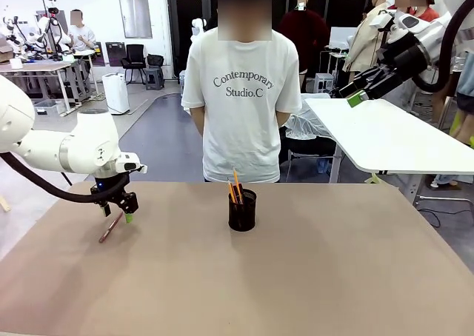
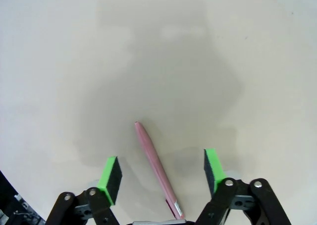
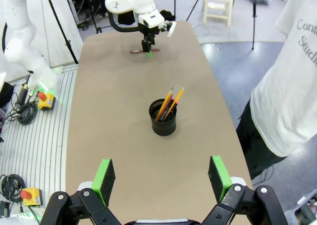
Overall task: Place the pens into the pen holder.
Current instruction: Pick up a writing instrument from the table and place it into the Pen holder.
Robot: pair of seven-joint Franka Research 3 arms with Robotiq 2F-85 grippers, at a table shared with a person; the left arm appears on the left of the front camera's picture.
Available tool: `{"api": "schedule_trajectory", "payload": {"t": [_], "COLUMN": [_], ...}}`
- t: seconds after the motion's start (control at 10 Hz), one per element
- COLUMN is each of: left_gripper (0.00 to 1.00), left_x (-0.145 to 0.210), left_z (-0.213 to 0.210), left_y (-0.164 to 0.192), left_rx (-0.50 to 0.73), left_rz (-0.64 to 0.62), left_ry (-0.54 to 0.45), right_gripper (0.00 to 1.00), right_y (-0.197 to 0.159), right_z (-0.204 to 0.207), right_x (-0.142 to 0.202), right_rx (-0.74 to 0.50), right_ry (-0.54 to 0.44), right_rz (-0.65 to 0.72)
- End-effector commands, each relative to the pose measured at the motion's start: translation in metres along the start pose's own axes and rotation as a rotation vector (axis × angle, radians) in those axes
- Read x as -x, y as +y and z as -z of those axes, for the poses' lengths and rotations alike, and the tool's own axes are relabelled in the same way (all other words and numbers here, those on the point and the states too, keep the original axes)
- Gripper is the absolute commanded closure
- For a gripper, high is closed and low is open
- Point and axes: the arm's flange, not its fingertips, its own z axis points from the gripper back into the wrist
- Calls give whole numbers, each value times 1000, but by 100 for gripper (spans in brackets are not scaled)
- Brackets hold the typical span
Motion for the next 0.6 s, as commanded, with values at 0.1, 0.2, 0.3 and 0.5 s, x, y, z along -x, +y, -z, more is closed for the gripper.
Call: {"api": "schedule_trajectory", "payload": {"t": [0.1,0.2,0.3,0.5], "left_gripper": [84,100,100,100], "left_x": [0,1,0,0], "left_z": [0,0,0,-1], "left_y": [6,6,6,5], "left_rx": [-20,-20,-18,-22], "left_rz": [-22,-25,-24,-28], "left_ry": [0,2,4,1], "right_gripper": [0,0,0,0], "right_y": [0,0,0,0], "right_z": [-1,-1,-1,-1], "right_x": [-1,-1,-1,-1], "right_rx": [-2,-2,-2,-2], "right_ry": [1,1,1,1], "right_rz": [-3,-3,-3,-3]}}
